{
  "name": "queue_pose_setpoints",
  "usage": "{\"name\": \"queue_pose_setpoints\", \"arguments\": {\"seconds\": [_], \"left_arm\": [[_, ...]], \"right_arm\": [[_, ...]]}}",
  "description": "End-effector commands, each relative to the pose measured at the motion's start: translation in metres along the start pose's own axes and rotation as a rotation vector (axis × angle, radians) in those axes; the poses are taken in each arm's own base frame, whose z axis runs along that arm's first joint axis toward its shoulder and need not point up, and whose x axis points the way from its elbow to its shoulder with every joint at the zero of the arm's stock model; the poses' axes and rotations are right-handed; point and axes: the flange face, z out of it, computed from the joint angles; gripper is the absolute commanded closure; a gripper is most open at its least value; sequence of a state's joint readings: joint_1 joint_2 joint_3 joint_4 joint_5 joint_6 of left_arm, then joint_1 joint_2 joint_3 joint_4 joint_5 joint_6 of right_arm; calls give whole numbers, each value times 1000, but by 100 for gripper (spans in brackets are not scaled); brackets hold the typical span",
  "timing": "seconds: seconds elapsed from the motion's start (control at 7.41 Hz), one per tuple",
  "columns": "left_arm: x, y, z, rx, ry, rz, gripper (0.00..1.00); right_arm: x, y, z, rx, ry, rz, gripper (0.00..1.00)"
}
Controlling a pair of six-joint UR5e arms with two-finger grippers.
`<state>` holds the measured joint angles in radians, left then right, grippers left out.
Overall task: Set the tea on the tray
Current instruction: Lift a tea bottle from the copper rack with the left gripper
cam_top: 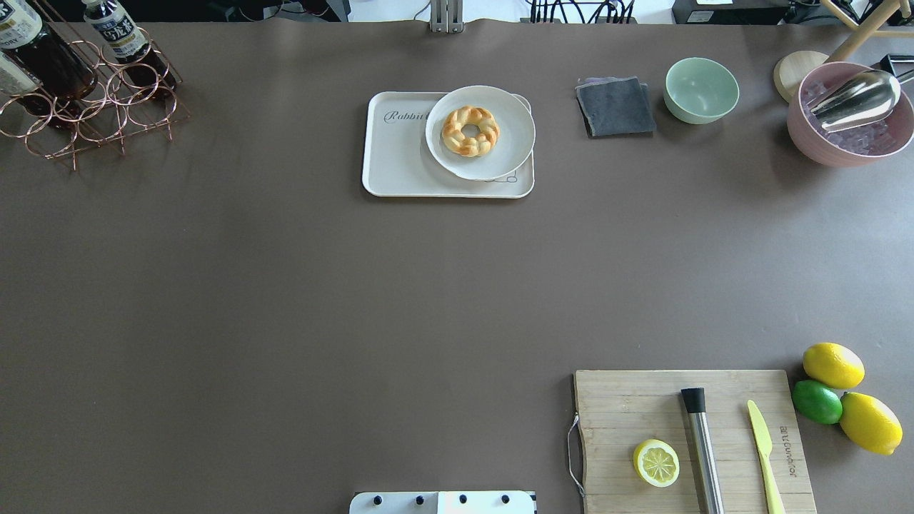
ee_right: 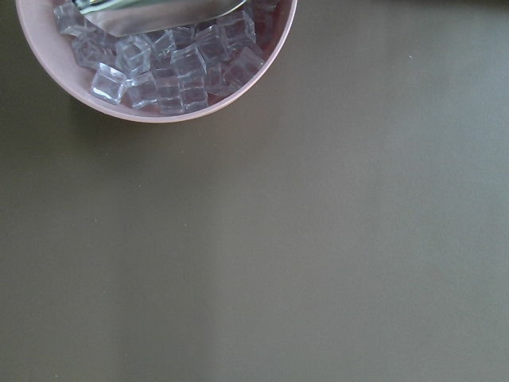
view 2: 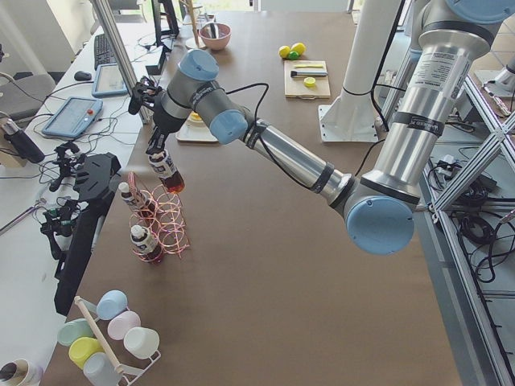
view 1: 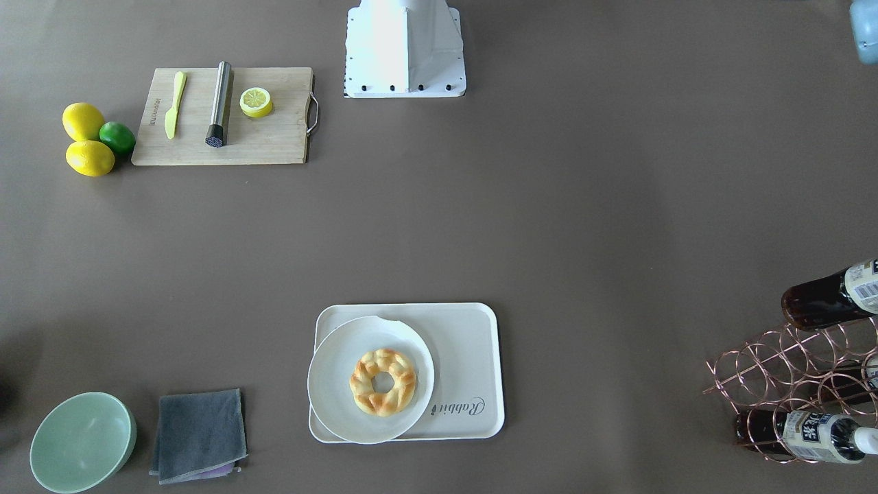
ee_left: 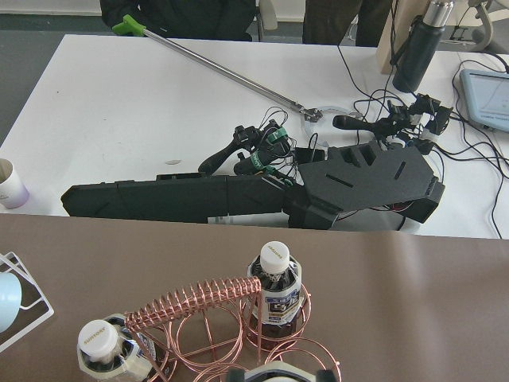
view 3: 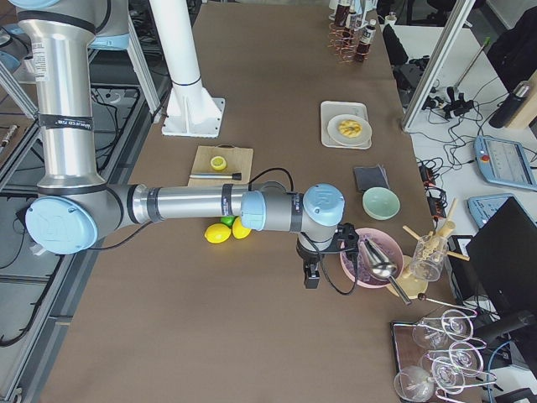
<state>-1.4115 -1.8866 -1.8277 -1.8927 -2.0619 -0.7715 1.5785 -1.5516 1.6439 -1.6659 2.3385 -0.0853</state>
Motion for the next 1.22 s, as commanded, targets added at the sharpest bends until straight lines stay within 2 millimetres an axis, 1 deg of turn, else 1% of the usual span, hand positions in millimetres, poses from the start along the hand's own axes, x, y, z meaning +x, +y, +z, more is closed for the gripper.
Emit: {"name": "queue_pose_setpoints", "arguments": {"seconds": [0.0, 0.14, 0.27, 0.41, 0.54, 0.68, 0.81, 1.08], "left_arm": [[83, 50, 5, 8, 11, -87, 100], [132, 88, 12, 24, -32, -101, 100], [185, 114, 11, 28, -48, -105, 100], [243, 129, 6, 20, -69, -151, 100], [306, 151, -1, 30, -81, -136, 100], [352, 178, -4, 42, -77, -137, 100], [378, 203, -8, 66, -59, -106, 100], [413, 238, -12, 74, -27, -57, 100]], "right_arm": [[0, 2, 1, -1, -1, 1, 0], [1, 1, 1, -1, 1, 1, 0], [0, 0, 0, 0, 1, 0, 0], [0, -2, 0, 1, 1, -1, 0], [-1, -2, -1, 2, 1, -3, 0], [-2, -3, -2, 4, 1, -3, 0], [-1, -3, -2, 3, 1, -2, 0], [-1, -1, -1, 2, 1, -3, 0]]}}
